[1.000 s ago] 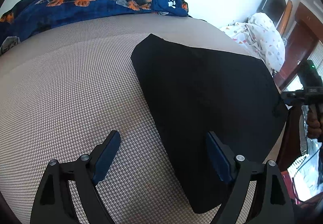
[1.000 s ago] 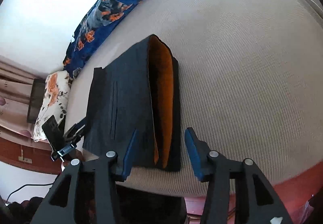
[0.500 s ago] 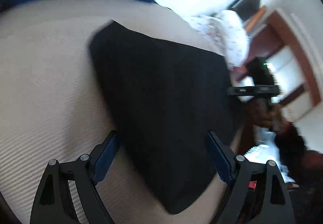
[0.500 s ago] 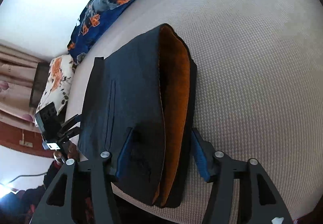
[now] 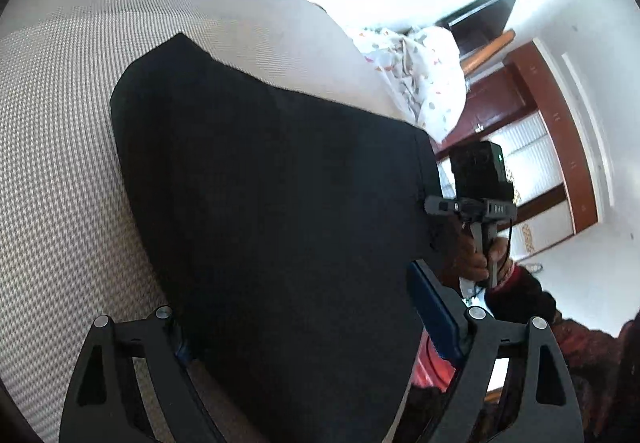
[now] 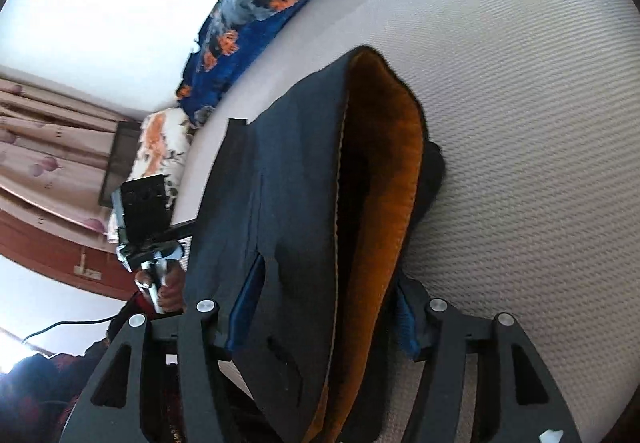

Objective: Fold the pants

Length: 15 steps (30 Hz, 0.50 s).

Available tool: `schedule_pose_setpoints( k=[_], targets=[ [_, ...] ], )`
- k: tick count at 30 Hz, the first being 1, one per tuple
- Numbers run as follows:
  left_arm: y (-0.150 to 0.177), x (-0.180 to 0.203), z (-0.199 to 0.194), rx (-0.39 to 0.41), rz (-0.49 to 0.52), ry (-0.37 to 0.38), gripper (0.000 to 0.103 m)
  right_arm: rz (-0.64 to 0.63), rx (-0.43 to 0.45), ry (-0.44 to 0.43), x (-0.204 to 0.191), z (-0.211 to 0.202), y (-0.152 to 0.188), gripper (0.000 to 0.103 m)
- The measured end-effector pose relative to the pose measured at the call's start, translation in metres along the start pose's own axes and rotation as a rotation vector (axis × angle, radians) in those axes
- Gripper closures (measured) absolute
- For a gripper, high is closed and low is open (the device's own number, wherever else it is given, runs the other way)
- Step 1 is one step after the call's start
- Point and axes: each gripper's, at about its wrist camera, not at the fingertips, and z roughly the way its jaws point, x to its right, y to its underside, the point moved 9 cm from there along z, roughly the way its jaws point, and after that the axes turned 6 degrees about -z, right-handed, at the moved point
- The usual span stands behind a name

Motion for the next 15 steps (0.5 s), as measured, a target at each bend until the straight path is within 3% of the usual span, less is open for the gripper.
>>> schedule_pose_setpoints(
  k=[3, 5, 7, 11, 15],
  targets=[
    [0.000, 0.002, 0.004, 0.041, 0.081, -0.134, 0.039, 0.001, 0.023, 0.001, 0.000, 0.001, -0.004, 0.049],
    [-0.001, 0.000, 0.004, 0.063, 0.114, -0.217, 0.055, -0.010, 0.030, 0.035, 0.001, 0.001, -0.003, 0.061],
    [-0.002, -0.005, 0.002, 0.081, 0.120, -0.260, 0.069, -0.029, 0.041, 0.060, 0.001, 0.001, -0.004, 0.065],
    [0.002, 0.008, 0.000, 0.140, 0.227, -0.382, 0.073, -0.039, 0.074, 0.078, -0.001, 0.002, -0.005, 0.068],
    [0.004, 0.019, -0.005, 0.176, 0.269, -0.431, 0.078, -0.029, 0.111, 0.060, -0.003, 0.003, -0.008, 0.071]
  ],
)
